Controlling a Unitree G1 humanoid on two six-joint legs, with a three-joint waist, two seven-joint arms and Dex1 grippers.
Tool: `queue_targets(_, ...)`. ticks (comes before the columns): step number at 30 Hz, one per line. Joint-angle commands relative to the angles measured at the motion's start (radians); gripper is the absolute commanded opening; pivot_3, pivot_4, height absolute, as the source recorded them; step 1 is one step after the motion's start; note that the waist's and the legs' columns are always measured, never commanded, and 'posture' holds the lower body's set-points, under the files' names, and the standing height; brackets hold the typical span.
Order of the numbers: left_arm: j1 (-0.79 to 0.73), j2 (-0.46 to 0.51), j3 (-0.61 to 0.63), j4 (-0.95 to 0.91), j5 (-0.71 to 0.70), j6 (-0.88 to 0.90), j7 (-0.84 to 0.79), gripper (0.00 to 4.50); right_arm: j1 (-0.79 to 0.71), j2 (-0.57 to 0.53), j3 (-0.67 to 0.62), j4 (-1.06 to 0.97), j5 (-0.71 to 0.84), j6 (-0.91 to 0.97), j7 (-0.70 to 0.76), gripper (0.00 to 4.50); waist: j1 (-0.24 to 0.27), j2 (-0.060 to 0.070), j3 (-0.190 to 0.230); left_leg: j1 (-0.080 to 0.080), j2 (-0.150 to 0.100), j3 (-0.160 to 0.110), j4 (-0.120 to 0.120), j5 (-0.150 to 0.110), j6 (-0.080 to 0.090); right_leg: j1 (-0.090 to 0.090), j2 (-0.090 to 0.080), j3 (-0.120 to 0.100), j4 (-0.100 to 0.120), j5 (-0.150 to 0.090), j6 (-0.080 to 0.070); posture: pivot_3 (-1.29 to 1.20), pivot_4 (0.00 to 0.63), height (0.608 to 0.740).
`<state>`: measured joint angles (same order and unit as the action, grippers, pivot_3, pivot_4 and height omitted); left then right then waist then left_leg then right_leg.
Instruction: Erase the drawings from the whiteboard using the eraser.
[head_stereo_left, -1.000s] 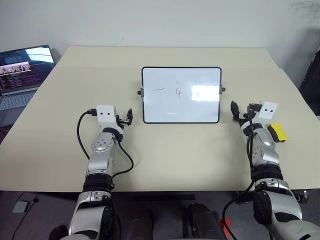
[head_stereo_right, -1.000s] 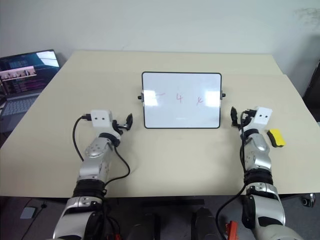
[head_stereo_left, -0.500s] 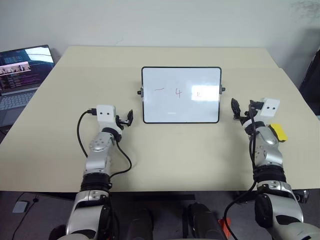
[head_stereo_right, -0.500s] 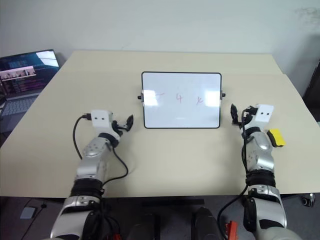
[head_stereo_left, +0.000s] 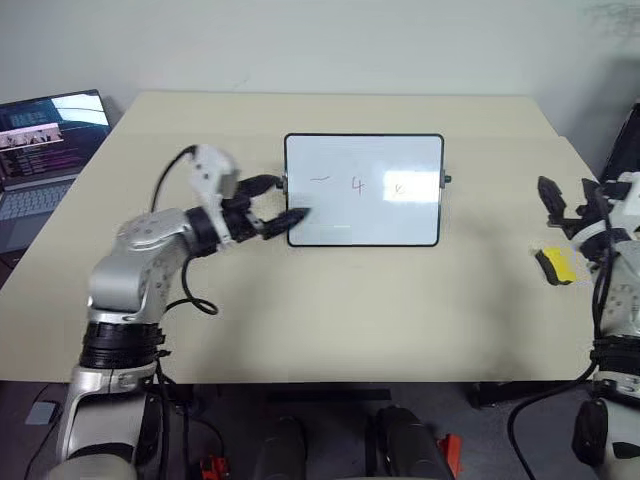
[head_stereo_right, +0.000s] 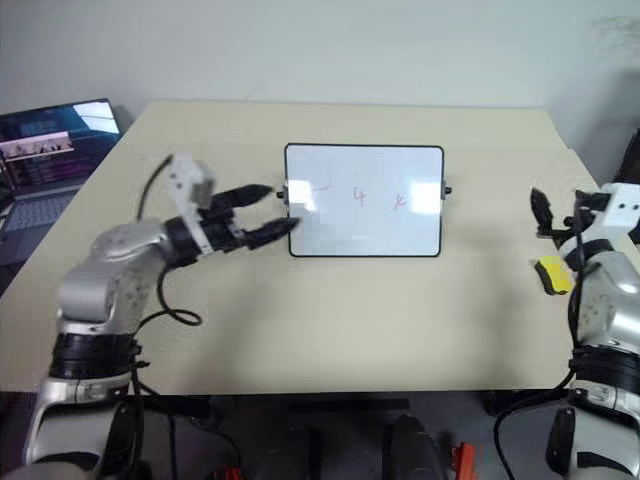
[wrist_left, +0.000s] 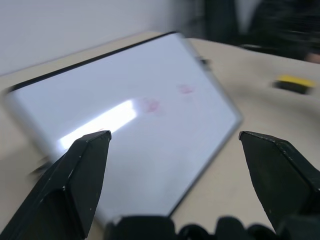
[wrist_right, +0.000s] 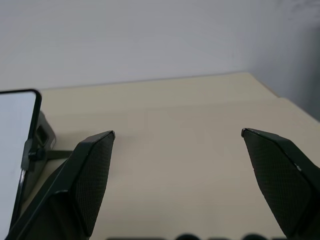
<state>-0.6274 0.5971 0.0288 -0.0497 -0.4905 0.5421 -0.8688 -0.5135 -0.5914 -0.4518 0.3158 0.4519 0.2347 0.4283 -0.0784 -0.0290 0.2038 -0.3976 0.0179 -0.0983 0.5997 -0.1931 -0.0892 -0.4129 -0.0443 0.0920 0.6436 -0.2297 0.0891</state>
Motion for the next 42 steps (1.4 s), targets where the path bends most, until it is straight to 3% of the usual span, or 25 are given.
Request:
queue_targets(1,-0.08,-0.072,-0.049,-0.016,-0.022,0.021,-0.01,4.5,0.03,-0.032,-0.035,-0.067,0.022,0.019,0.016,4.45,-0.004,0.0,0.0,0.0,0.0,0.0,0.0,0.0,0.0,0.0,0.0,0.0,0.0,0.0,0.0,0.0,0.15,0.74)
queue_targets(9,-0.229,-0.228,-0.255,0.164,0.101,-0.026,-0.083,4.5,0.063,-0.057,-0.052,-0.113,0.023,0.061,-0.001,4.45,-0.008,0.0,0.0,-0.001,-0.001,0.0,0.005,0.0,0.0,0.0,0.0,0.002,0.001,0.0,0.001,0.0,0.15,0.74)
queue_targets(14,-0.259,-0.29,-0.259,0.228,0.113,-0.066,-0.118,4.5,0.104,-0.043,-0.065,-0.203,0.048,0.122,-0.026,4.45,-0.009,0.0,0.0,-0.002,-0.002,0.0,0.006,0.0,0.001,0.001,0.0,0.003,0.0,0.001,0.001,0.0,0.15,0.74)
queue_targets(21,-0.261,-0.305,-0.267,0.244,0.132,-0.079,-0.155,4.5,0.163,-0.063,-0.056,-0.297,0.098,0.236,0.012,4.45,-0.006,0.0,0.0,-0.002,-0.002,0.0,0.007,-0.001,0.001,0.001,0.0,0.003,0.0,0.0,0.001,0.0,0.15,0.74)
queue_targets(32,-0.25,-0.355,-0.326,0.253,0.176,-0.072,-0.186,4.5,0.187,-0.155,-0.03,-0.214,0.056,0.415,0.007,4.45,-0.003,0.0,0.0,-0.002,-0.002,0.0,0.008,-0.001,0.001,0.001,0.0,0.004,0.0,0.0,0.002,0.0,0.15,0.74)
queue_targets(42,-0.255,-0.461,-0.343,0.325,0.199,-0.073,-0.162,4.5,0.155,-0.14,0.021,-0.013,-0.024,0.303,0.038,4.45,-0.004,0.0,0.0,-0.002,-0.003,0.0,0.009,-0.001,0.001,0.002,0.0,0.004,0.0,0.0,0.002,0.0,0.15,0.74)
